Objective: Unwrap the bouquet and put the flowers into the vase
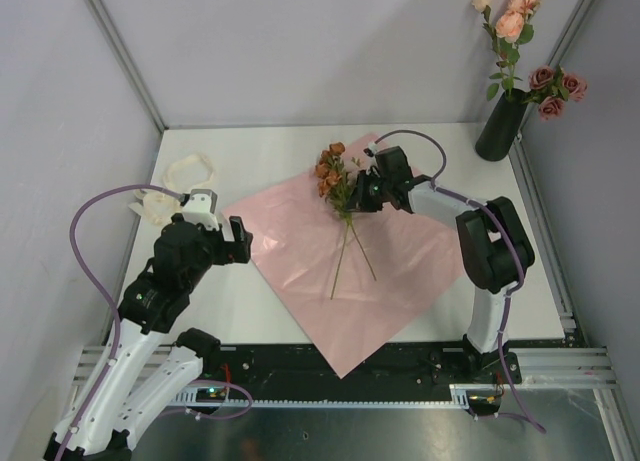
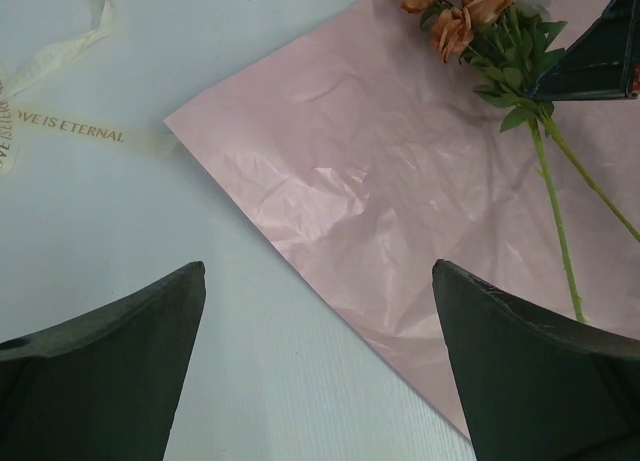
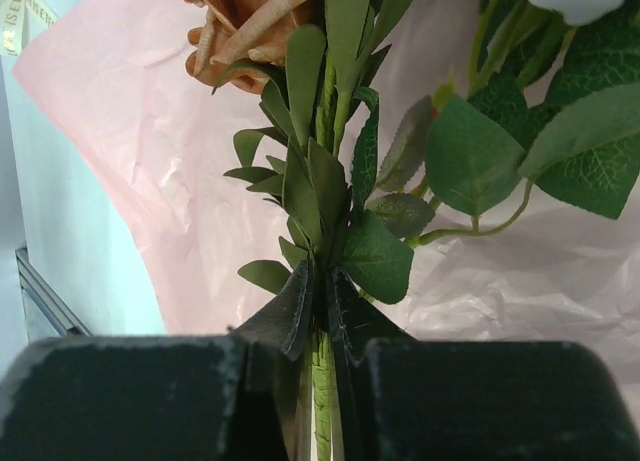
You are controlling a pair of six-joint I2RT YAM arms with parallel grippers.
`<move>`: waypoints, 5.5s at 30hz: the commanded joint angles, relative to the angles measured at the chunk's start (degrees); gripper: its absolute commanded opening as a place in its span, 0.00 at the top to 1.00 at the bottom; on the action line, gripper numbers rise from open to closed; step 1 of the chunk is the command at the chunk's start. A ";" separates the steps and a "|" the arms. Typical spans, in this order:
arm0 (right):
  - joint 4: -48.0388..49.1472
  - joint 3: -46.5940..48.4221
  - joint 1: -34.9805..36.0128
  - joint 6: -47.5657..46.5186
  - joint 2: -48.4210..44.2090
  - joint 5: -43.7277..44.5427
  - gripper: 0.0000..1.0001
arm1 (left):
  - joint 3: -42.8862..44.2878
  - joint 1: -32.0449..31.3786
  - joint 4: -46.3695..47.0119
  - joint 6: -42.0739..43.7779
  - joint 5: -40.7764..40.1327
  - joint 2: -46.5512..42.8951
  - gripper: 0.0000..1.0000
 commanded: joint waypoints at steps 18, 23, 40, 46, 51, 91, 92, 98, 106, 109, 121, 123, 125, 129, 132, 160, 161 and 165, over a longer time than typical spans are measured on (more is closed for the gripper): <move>10.89 -3.01 0.12 9.45 -1.82 -7.84 1.00 | -4.77 -5.52 19.55 -21.14 20.97 12.48 0.03; 13.93 -4.50 -0.23 11.42 -2.20 -9.29 1.00 | -10.15 -9.39 32.81 -25.90 23.73 19.87 0.08; 19.91 -6.67 -2.26 15.85 -4.04 -13.31 0.98 | -12.01 -13.91 43.97 -24.72 24.53 43.74 0.50; 19.90 -7.02 -3.75 16.36 -5.45 -12.94 0.95 | -12.10 -13.96 44.23 -24.57 23.50 49.54 0.79; 18.84 -7.62 -4.61 14.70 -6.61 -11.72 0.92 | -12.58 -14.03 44.26 -23.93 21.81 50.70 0.92; 9.06 -8.40 3.53 -21.55 -8.05 9.52 0.49 | -9.81 -16.94 44.60 -24.78 18.26 55.92 1.00; 8.90 -8.29 3.52 -22.40 -7.92 10.20 0.49 | -9.76 -16.90 44.56 -24.78 18.32 55.94 1.00; 8.78 -6.75 3.55 -25.50 -5.67 10.03 0.51 | -9.62 -17.01 44.60 -24.69 18.15 56.33 1.00; 8.60 -4.41 3.83 -25.40 -2.39 8.65 0.56 | -9.62 -17.06 44.60 -24.59 17.78 56.30 1.00; 8.30 -3.92 4.18 -25.21 -1.51 8.42 0.56 | -9.62 -17.10 44.54 -24.52 17.62 56.24 1.00; 6.29 -3.00 4.56 -24.73 -0.39 10.81 0.74 | -9.84 -17.26 44.60 -24.60 17.02 55.71 1.00; 5.97 -3.04 4.56 -24.76 -1.16 11.28 0.84 | -9.80 -17.33 44.60 -24.60 16.89 55.70 1.00; 5.98 -3.43 4.57 -24.48 -2.80 11.70 0.94 | -9.84 -17.35 44.60 -24.60 16.59 55.74 1.00; 7.05 -5.04 4.60 -23.46 -7.82 12.14 1.00 | -10.01 -17.33 44.60 -24.66 16.12 56.20 1.00; 7.28 -6.12 4.65 -22.75 -11.82 13.03 1.00 | -10.16 -17.35 44.60 -24.83 15.82 56.58 1.00; 39.13 -8.62 -3.82 -31.85 -34.50 17.64 1.00 | 0.73 -17.44 21.83 -16.09 3.46 29.89 0.01; 42.65 -8.62 -5.03 -32.12 -33.98 17.16 1.00 | 1.58 -17.46 20.78 -15.38 2.74 27.55 0.01; 54.30 -8.39 -10.89 -31.38 -31.66 15.12 1.00 | 3.53 -17.46 17.03 -11.29 -0.26 19.38 0.00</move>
